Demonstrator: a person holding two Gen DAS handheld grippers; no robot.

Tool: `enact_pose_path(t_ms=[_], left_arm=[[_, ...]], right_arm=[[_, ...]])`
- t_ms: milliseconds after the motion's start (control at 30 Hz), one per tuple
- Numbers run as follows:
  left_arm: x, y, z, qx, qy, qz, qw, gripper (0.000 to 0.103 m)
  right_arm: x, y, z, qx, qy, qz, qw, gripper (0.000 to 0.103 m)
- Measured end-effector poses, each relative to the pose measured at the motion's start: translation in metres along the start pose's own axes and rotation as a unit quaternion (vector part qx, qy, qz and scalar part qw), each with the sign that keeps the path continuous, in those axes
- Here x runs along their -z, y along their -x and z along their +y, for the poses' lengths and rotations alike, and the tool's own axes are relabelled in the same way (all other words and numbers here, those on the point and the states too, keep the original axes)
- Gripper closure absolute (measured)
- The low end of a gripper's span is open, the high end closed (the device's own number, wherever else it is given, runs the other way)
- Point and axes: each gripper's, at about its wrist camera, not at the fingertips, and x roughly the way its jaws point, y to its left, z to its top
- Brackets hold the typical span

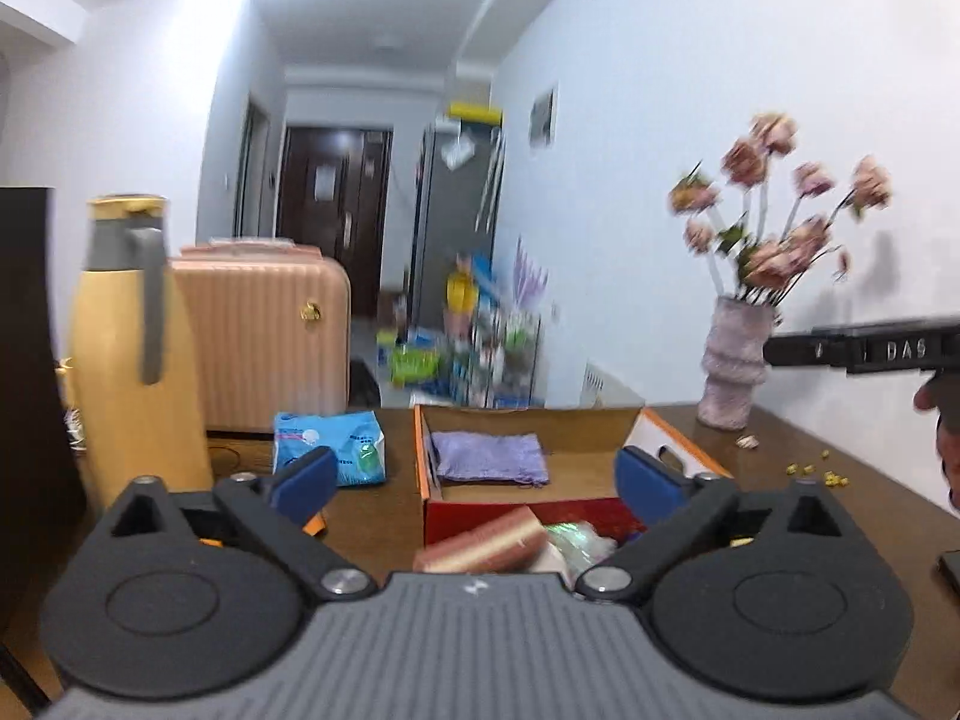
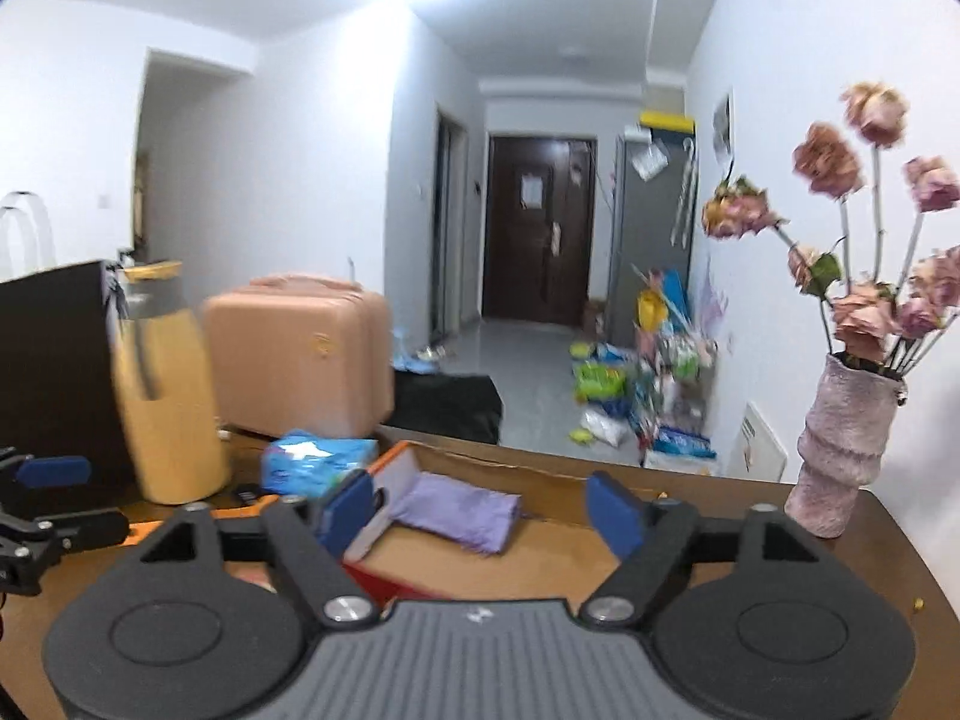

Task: Organize soft objects
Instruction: 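Reach the left tool to the white-and-yellow sheep plush and grasp it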

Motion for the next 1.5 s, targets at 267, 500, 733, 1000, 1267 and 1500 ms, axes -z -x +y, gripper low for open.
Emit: enact_pose_path(t_ms=[267,500,733,1000,1267,1500], left_arm=[[0.064,0.083,-0.026,-0.035,0.009,-0.004,0.9993,0.000],[0.107,0.125,-0.048,-0.041,-0.004,0.015,0.9991,0.000],[0.117,0.119,-0.064,-0.023,-0.011,0.035,0.9991,0.000],[0.119,0.091,-0.066,-0.005,-0.021,0.056,0.9982,0.000],[0.119,0.021,-0.072,0.015,-0.028,0.088,0.9956,0.000],[0.106,-0.029,-0.074,0.022,-0.014,0.087,0.9958,0.000]], right_arm=[[0.088,0.076,0.034,0.035,-0.044,-0.004,0.998,0.019],[0.150,0.120,0.059,0.016,-0.096,0.024,0.995,0.018],[0.181,0.130,0.058,0.039,-0.109,0.056,0.992,0.018],[0.186,0.112,0.049,0.057,-0.125,0.056,0.989,0.017],[0.188,0.059,0.017,0.069,-0.137,0.077,0.985,0.017],[0.186,-0.005,-0.023,0.082,-0.135,0.108,0.982,0.017]])
